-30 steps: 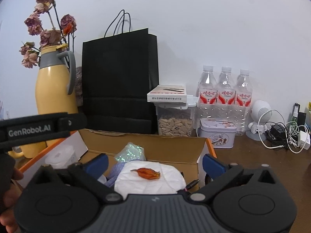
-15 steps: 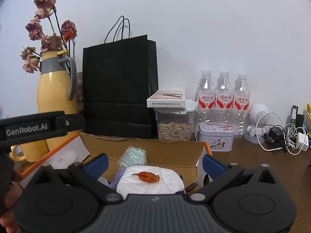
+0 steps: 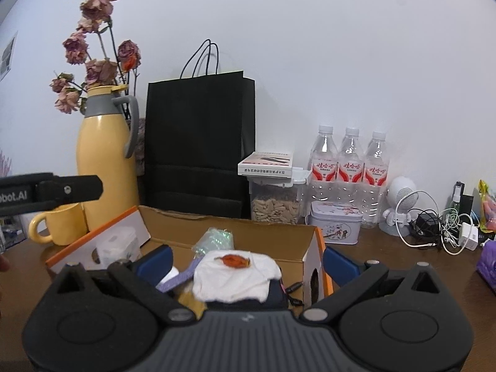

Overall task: Organize objects
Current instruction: 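Move both tools back to the remaining items beside the box, then grasp the white round cap with the right gripper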

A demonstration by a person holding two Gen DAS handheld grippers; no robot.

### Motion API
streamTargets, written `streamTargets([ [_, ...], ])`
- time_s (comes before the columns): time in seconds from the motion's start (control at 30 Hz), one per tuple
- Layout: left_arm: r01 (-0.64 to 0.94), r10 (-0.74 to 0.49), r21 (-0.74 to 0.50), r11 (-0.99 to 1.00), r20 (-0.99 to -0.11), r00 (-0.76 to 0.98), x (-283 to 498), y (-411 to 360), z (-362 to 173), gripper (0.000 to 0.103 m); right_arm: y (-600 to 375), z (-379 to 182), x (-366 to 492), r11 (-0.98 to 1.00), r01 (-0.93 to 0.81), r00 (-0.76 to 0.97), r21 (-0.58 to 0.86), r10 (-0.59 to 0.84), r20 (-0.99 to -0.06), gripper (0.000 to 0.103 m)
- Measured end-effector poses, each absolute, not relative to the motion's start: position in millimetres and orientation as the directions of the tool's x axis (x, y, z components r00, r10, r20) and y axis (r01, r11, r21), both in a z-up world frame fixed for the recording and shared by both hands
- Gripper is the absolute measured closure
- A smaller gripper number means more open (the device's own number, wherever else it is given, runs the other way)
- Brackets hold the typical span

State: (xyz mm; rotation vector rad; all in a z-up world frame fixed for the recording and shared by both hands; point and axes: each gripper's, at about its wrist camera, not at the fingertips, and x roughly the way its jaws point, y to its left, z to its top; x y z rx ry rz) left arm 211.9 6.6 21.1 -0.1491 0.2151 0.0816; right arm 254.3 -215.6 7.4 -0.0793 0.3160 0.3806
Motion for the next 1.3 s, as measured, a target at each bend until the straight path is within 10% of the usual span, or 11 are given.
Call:
streamTargets([
  [0.97, -0.111, 0.056, -0.111, 0.988, -0.414, 0.909, 160, 20, -37, 0.000, -224, -42, 193, 0.907, -0.418, 0.826, -0.052, 0.356, -0.436, 0.000],
  [1.3, -0.128, 0.049, -0.148, 0.981, -0.445, 0.894, 164, 30, -38, 0.000, -215, -48, 193, 0.883, -0.464, 0.796, -0.063, 0.385, -0.467, 0.019],
])
